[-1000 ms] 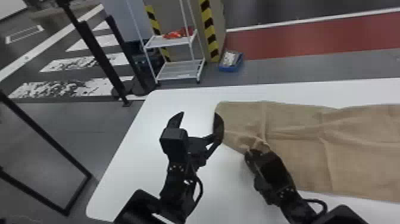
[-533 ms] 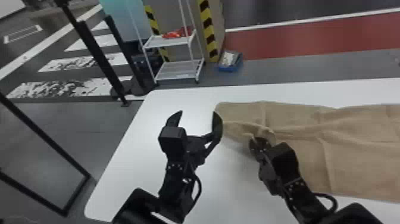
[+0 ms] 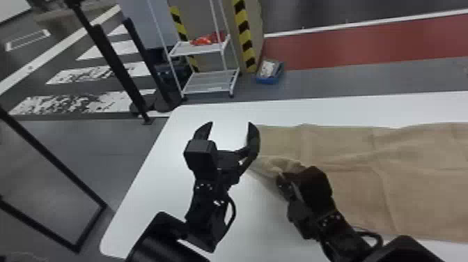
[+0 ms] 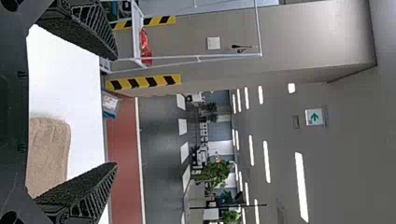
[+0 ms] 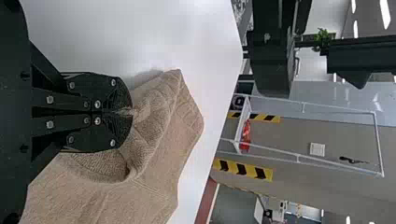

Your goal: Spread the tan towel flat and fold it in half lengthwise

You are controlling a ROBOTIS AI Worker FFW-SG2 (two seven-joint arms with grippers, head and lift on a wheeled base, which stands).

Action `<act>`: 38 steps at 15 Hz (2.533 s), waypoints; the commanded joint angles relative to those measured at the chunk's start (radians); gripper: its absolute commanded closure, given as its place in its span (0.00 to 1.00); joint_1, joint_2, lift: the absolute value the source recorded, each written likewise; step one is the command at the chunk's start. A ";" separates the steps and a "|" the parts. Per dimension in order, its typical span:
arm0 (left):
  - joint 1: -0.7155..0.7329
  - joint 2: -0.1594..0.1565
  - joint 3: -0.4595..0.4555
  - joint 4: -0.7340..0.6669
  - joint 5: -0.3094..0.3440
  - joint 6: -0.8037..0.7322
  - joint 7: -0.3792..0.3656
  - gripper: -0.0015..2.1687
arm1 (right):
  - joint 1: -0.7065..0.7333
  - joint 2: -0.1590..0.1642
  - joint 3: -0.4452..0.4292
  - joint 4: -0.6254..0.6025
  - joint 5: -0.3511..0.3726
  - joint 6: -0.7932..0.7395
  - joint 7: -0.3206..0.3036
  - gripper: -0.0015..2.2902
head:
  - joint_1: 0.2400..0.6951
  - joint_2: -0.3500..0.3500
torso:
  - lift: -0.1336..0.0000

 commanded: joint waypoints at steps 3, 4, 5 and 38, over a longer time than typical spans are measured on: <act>0.009 0.007 0.003 -0.008 0.003 0.000 0.001 0.04 | 0.012 -0.001 -0.030 -0.082 -0.031 0.023 -0.008 0.61 | 1.00 1.00 | 0.04; 0.009 0.007 0.003 -0.011 0.003 0.000 0.001 0.04 | 0.015 -0.001 -0.053 -0.098 -0.045 0.036 -0.008 0.64 | 1.00 1.00 | 0.04; 0.010 0.007 0.001 -0.013 0.003 0.000 0.001 0.04 | 0.019 -0.001 -0.068 -0.104 -0.051 0.060 -0.008 0.64 | 1.00 1.00 | 0.04; 0.026 -0.009 -0.011 -0.016 -0.010 0.003 -0.001 0.04 | 0.073 -0.054 -0.330 -0.039 -0.206 -0.081 -0.073 0.19 | 1.00 0.74 | 0.04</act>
